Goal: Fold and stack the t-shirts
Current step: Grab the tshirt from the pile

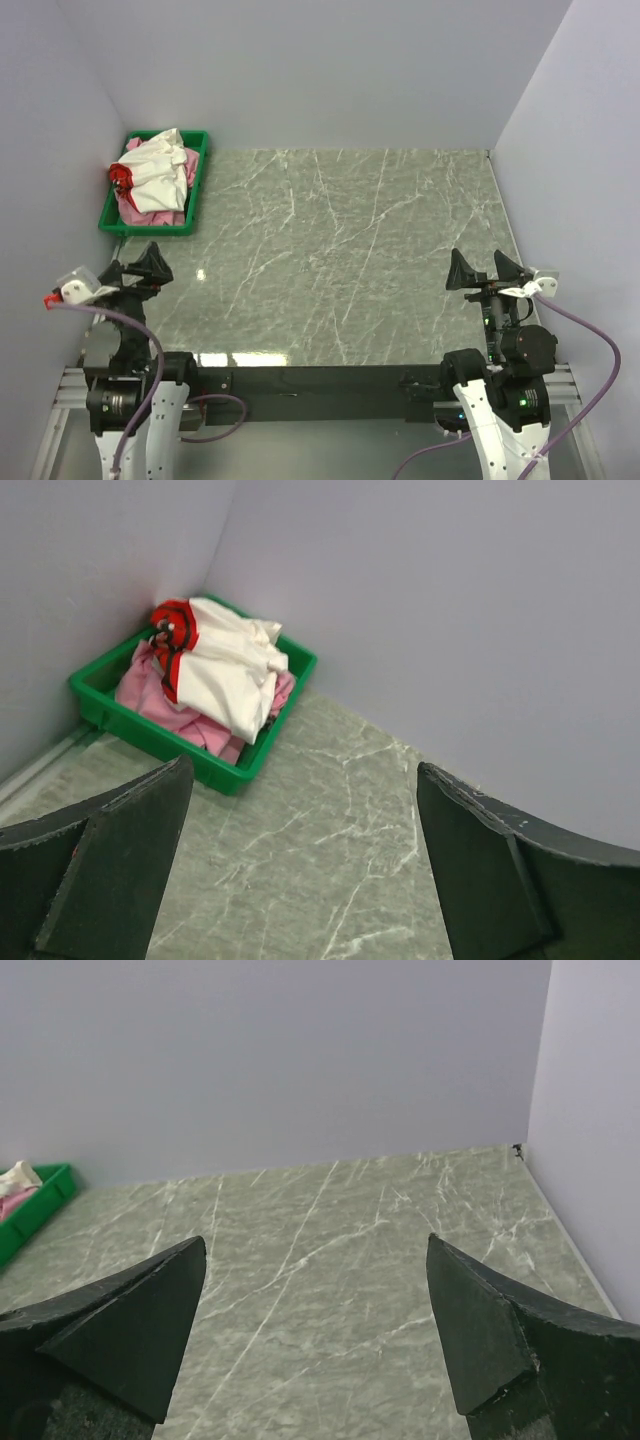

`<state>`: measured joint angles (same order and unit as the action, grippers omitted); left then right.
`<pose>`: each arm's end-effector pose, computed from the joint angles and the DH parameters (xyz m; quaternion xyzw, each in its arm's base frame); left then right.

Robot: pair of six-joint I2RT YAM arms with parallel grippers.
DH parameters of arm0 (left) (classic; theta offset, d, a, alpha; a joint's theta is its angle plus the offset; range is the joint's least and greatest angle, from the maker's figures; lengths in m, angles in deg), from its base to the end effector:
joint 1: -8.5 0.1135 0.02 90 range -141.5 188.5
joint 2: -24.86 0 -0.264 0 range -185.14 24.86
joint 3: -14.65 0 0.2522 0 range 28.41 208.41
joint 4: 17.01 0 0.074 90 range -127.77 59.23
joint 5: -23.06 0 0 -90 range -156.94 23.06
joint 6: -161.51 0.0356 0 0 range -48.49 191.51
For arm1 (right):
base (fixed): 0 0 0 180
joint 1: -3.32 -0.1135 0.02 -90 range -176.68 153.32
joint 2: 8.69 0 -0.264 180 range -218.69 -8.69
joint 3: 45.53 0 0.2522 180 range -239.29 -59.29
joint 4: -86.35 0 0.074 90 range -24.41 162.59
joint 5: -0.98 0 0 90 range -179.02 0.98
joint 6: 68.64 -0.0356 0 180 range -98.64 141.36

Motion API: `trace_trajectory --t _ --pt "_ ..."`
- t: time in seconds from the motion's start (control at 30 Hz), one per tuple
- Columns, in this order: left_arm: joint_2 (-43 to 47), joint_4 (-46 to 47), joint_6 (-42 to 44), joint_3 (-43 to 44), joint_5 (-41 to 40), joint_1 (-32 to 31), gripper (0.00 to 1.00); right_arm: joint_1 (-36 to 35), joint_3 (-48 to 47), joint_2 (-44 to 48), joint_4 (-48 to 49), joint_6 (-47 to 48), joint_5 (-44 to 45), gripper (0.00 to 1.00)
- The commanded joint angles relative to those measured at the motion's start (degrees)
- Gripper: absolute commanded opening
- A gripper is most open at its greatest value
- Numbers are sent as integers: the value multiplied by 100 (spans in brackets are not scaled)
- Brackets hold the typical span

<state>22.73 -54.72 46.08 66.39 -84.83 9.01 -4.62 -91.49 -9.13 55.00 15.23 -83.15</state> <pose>0.0251 0.0112 0.3376 -0.2573 0.5794 -0.0699 0.7702 0.0389 0.0018 0.3223 0.0307 0.6142 0.0653 0.7858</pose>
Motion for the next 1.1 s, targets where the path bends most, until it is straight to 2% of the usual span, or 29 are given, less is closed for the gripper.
trace_trajectory --t 0.0,0.17,0.23,0.4,0.5,0.7,0.8,1.07 --pt "-785 302 -382 96 -189 19 99 21 4 573 202 -55 -86 97" --pt "-1841 970 -656 96 -30 10 100 -31 118 309 361 -169 -279 97" --pt "-2614 1015 -770 245 -83 10 99 -84 171 308 335 -187 -428 97" --pt "-4826 839 -1112 1131 -127 19 99 -172 206 352 317 -143 -332 98" --pt "-5855 996 -1201 1605 -259 80 100 -225 267 396 335 -134 -288 98" --pt "-7763 1181 -1438 2642 -198 747 99 -374 268 370 273 -151 -384 98" --pt "-8572 1339 -1578 3092 -57 1011 99 -409 267 317 255 -160 -402 98" --pt "-10350 1138 -1570 4462 -232 1135 97 -445 303 80 247 -117 -428 98"
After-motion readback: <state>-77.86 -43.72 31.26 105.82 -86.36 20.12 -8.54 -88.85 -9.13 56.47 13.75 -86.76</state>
